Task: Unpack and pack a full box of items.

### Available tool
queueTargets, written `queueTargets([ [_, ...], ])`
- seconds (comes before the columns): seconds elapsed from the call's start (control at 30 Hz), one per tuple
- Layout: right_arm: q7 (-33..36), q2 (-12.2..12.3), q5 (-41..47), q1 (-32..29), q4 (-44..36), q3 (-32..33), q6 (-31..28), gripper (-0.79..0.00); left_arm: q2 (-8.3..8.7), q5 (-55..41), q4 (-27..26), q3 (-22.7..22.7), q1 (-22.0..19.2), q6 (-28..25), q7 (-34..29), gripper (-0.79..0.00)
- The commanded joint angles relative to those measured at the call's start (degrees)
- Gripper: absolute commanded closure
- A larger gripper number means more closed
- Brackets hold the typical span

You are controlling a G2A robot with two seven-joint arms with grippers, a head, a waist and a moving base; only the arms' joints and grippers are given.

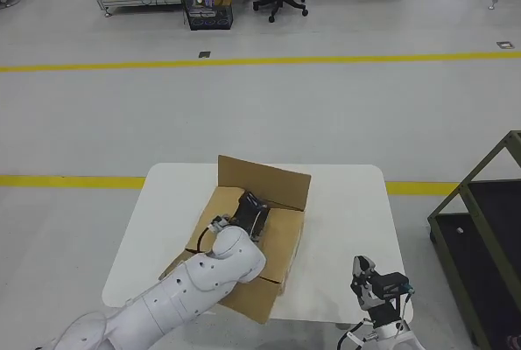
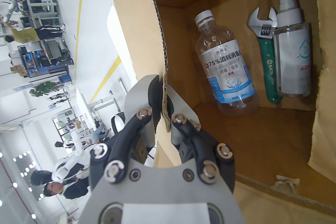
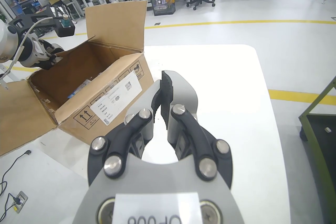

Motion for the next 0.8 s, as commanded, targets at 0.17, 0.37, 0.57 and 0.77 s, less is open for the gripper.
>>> queueTargets([
  [0.17,-0.13,-0.03,0.48,-0.07,-0.12,0.09,0.03,0.000,-0.03,-8.64,-2.42,-8.07,0.44,-1.03,-1.70,0.000],
  [0.37,-0.30,-0.02,1.43,0.08,0.19,0.66,-0.28,0.000,0.21,-19.88,-6.02,-16.25,1.38,-0.59,-5.00,0.000],
  [0.57,-0.38,-0.07,2.34,0.32,0.54,0.84,-0.34,0.000,0.49,-28.77,-9.31,-22.49,3.16,1.03,-7.88,0.000],
  [0.77,-0.71,-0.02,3.70,0.10,-0.32,1.92,-0.93,0.000,1.15,-29.50,-10.76,-26.03,3.76,-0.39,-9.91,-0.259],
])
